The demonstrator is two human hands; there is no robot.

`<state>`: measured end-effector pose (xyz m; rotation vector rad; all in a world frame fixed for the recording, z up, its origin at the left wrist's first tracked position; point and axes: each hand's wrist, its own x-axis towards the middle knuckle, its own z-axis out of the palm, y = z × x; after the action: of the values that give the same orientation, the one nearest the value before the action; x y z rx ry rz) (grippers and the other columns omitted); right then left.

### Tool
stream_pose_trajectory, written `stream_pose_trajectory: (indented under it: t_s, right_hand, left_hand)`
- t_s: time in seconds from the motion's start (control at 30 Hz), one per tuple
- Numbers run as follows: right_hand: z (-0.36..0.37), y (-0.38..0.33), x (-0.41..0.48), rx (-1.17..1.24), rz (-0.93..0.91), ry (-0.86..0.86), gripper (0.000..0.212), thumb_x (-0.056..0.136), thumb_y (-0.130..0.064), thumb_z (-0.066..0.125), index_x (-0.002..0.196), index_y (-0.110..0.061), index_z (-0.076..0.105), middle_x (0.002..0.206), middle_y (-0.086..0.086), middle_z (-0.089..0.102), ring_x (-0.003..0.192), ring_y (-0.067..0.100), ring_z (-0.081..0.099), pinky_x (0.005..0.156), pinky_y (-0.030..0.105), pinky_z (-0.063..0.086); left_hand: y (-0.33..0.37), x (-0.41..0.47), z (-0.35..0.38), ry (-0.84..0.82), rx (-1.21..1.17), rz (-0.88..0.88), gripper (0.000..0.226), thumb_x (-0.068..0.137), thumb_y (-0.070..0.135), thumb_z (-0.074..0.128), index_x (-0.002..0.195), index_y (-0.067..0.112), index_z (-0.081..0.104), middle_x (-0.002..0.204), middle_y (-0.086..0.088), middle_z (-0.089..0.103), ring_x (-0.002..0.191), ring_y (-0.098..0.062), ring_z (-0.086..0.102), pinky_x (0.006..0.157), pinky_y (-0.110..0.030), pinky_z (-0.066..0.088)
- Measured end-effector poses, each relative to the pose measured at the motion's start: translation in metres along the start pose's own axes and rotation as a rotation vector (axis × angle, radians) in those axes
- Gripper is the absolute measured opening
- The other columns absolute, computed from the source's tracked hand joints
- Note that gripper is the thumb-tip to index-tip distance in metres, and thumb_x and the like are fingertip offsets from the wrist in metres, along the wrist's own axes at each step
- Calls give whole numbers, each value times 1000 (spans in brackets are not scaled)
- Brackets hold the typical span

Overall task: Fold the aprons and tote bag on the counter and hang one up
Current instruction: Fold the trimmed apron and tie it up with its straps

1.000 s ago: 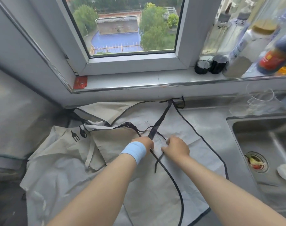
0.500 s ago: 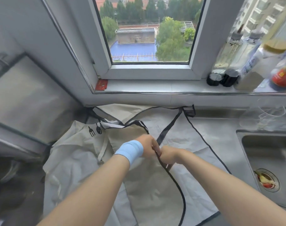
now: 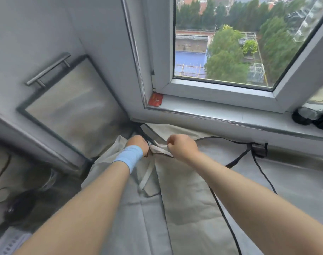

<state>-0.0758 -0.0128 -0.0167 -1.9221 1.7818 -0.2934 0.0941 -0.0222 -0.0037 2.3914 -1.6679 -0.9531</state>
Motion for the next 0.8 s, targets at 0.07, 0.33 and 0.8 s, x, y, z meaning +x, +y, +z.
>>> stream_pose_trajectory:
  t_s: [0.07,0.33,0.8]
  right_hand:
    - [13,-13,24,-42,-53,35,29,89,-27,49,111,-28,67,116,1,62,106,27,60,74,32,41]
    - [36,-15,91,-457,-48,58,51,82,-49,65,119,-20,44,112,4,51,88,32,65,59,33,38]
    - [-23,-11,77,62,-212,460,43,82,-19,60,123,-11,52,122,9,48,104,29,53,86,39,47]
  left_hand:
    - [-10,21,-3,-49,-95,-50,21,92,14,53,92,-1,68,93,-15,71,83,-29,69,75,-35,58]
    - [-5,61,2,-229,-492,-314,21,90,22,60,75,11,50,61,-5,53,31,-10,44,32,-8,28]
    - [20,48,-20,-86,-464,-137,13,83,19,62,76,9,65,69,-8,64,58,-24,61,50,-22,47]
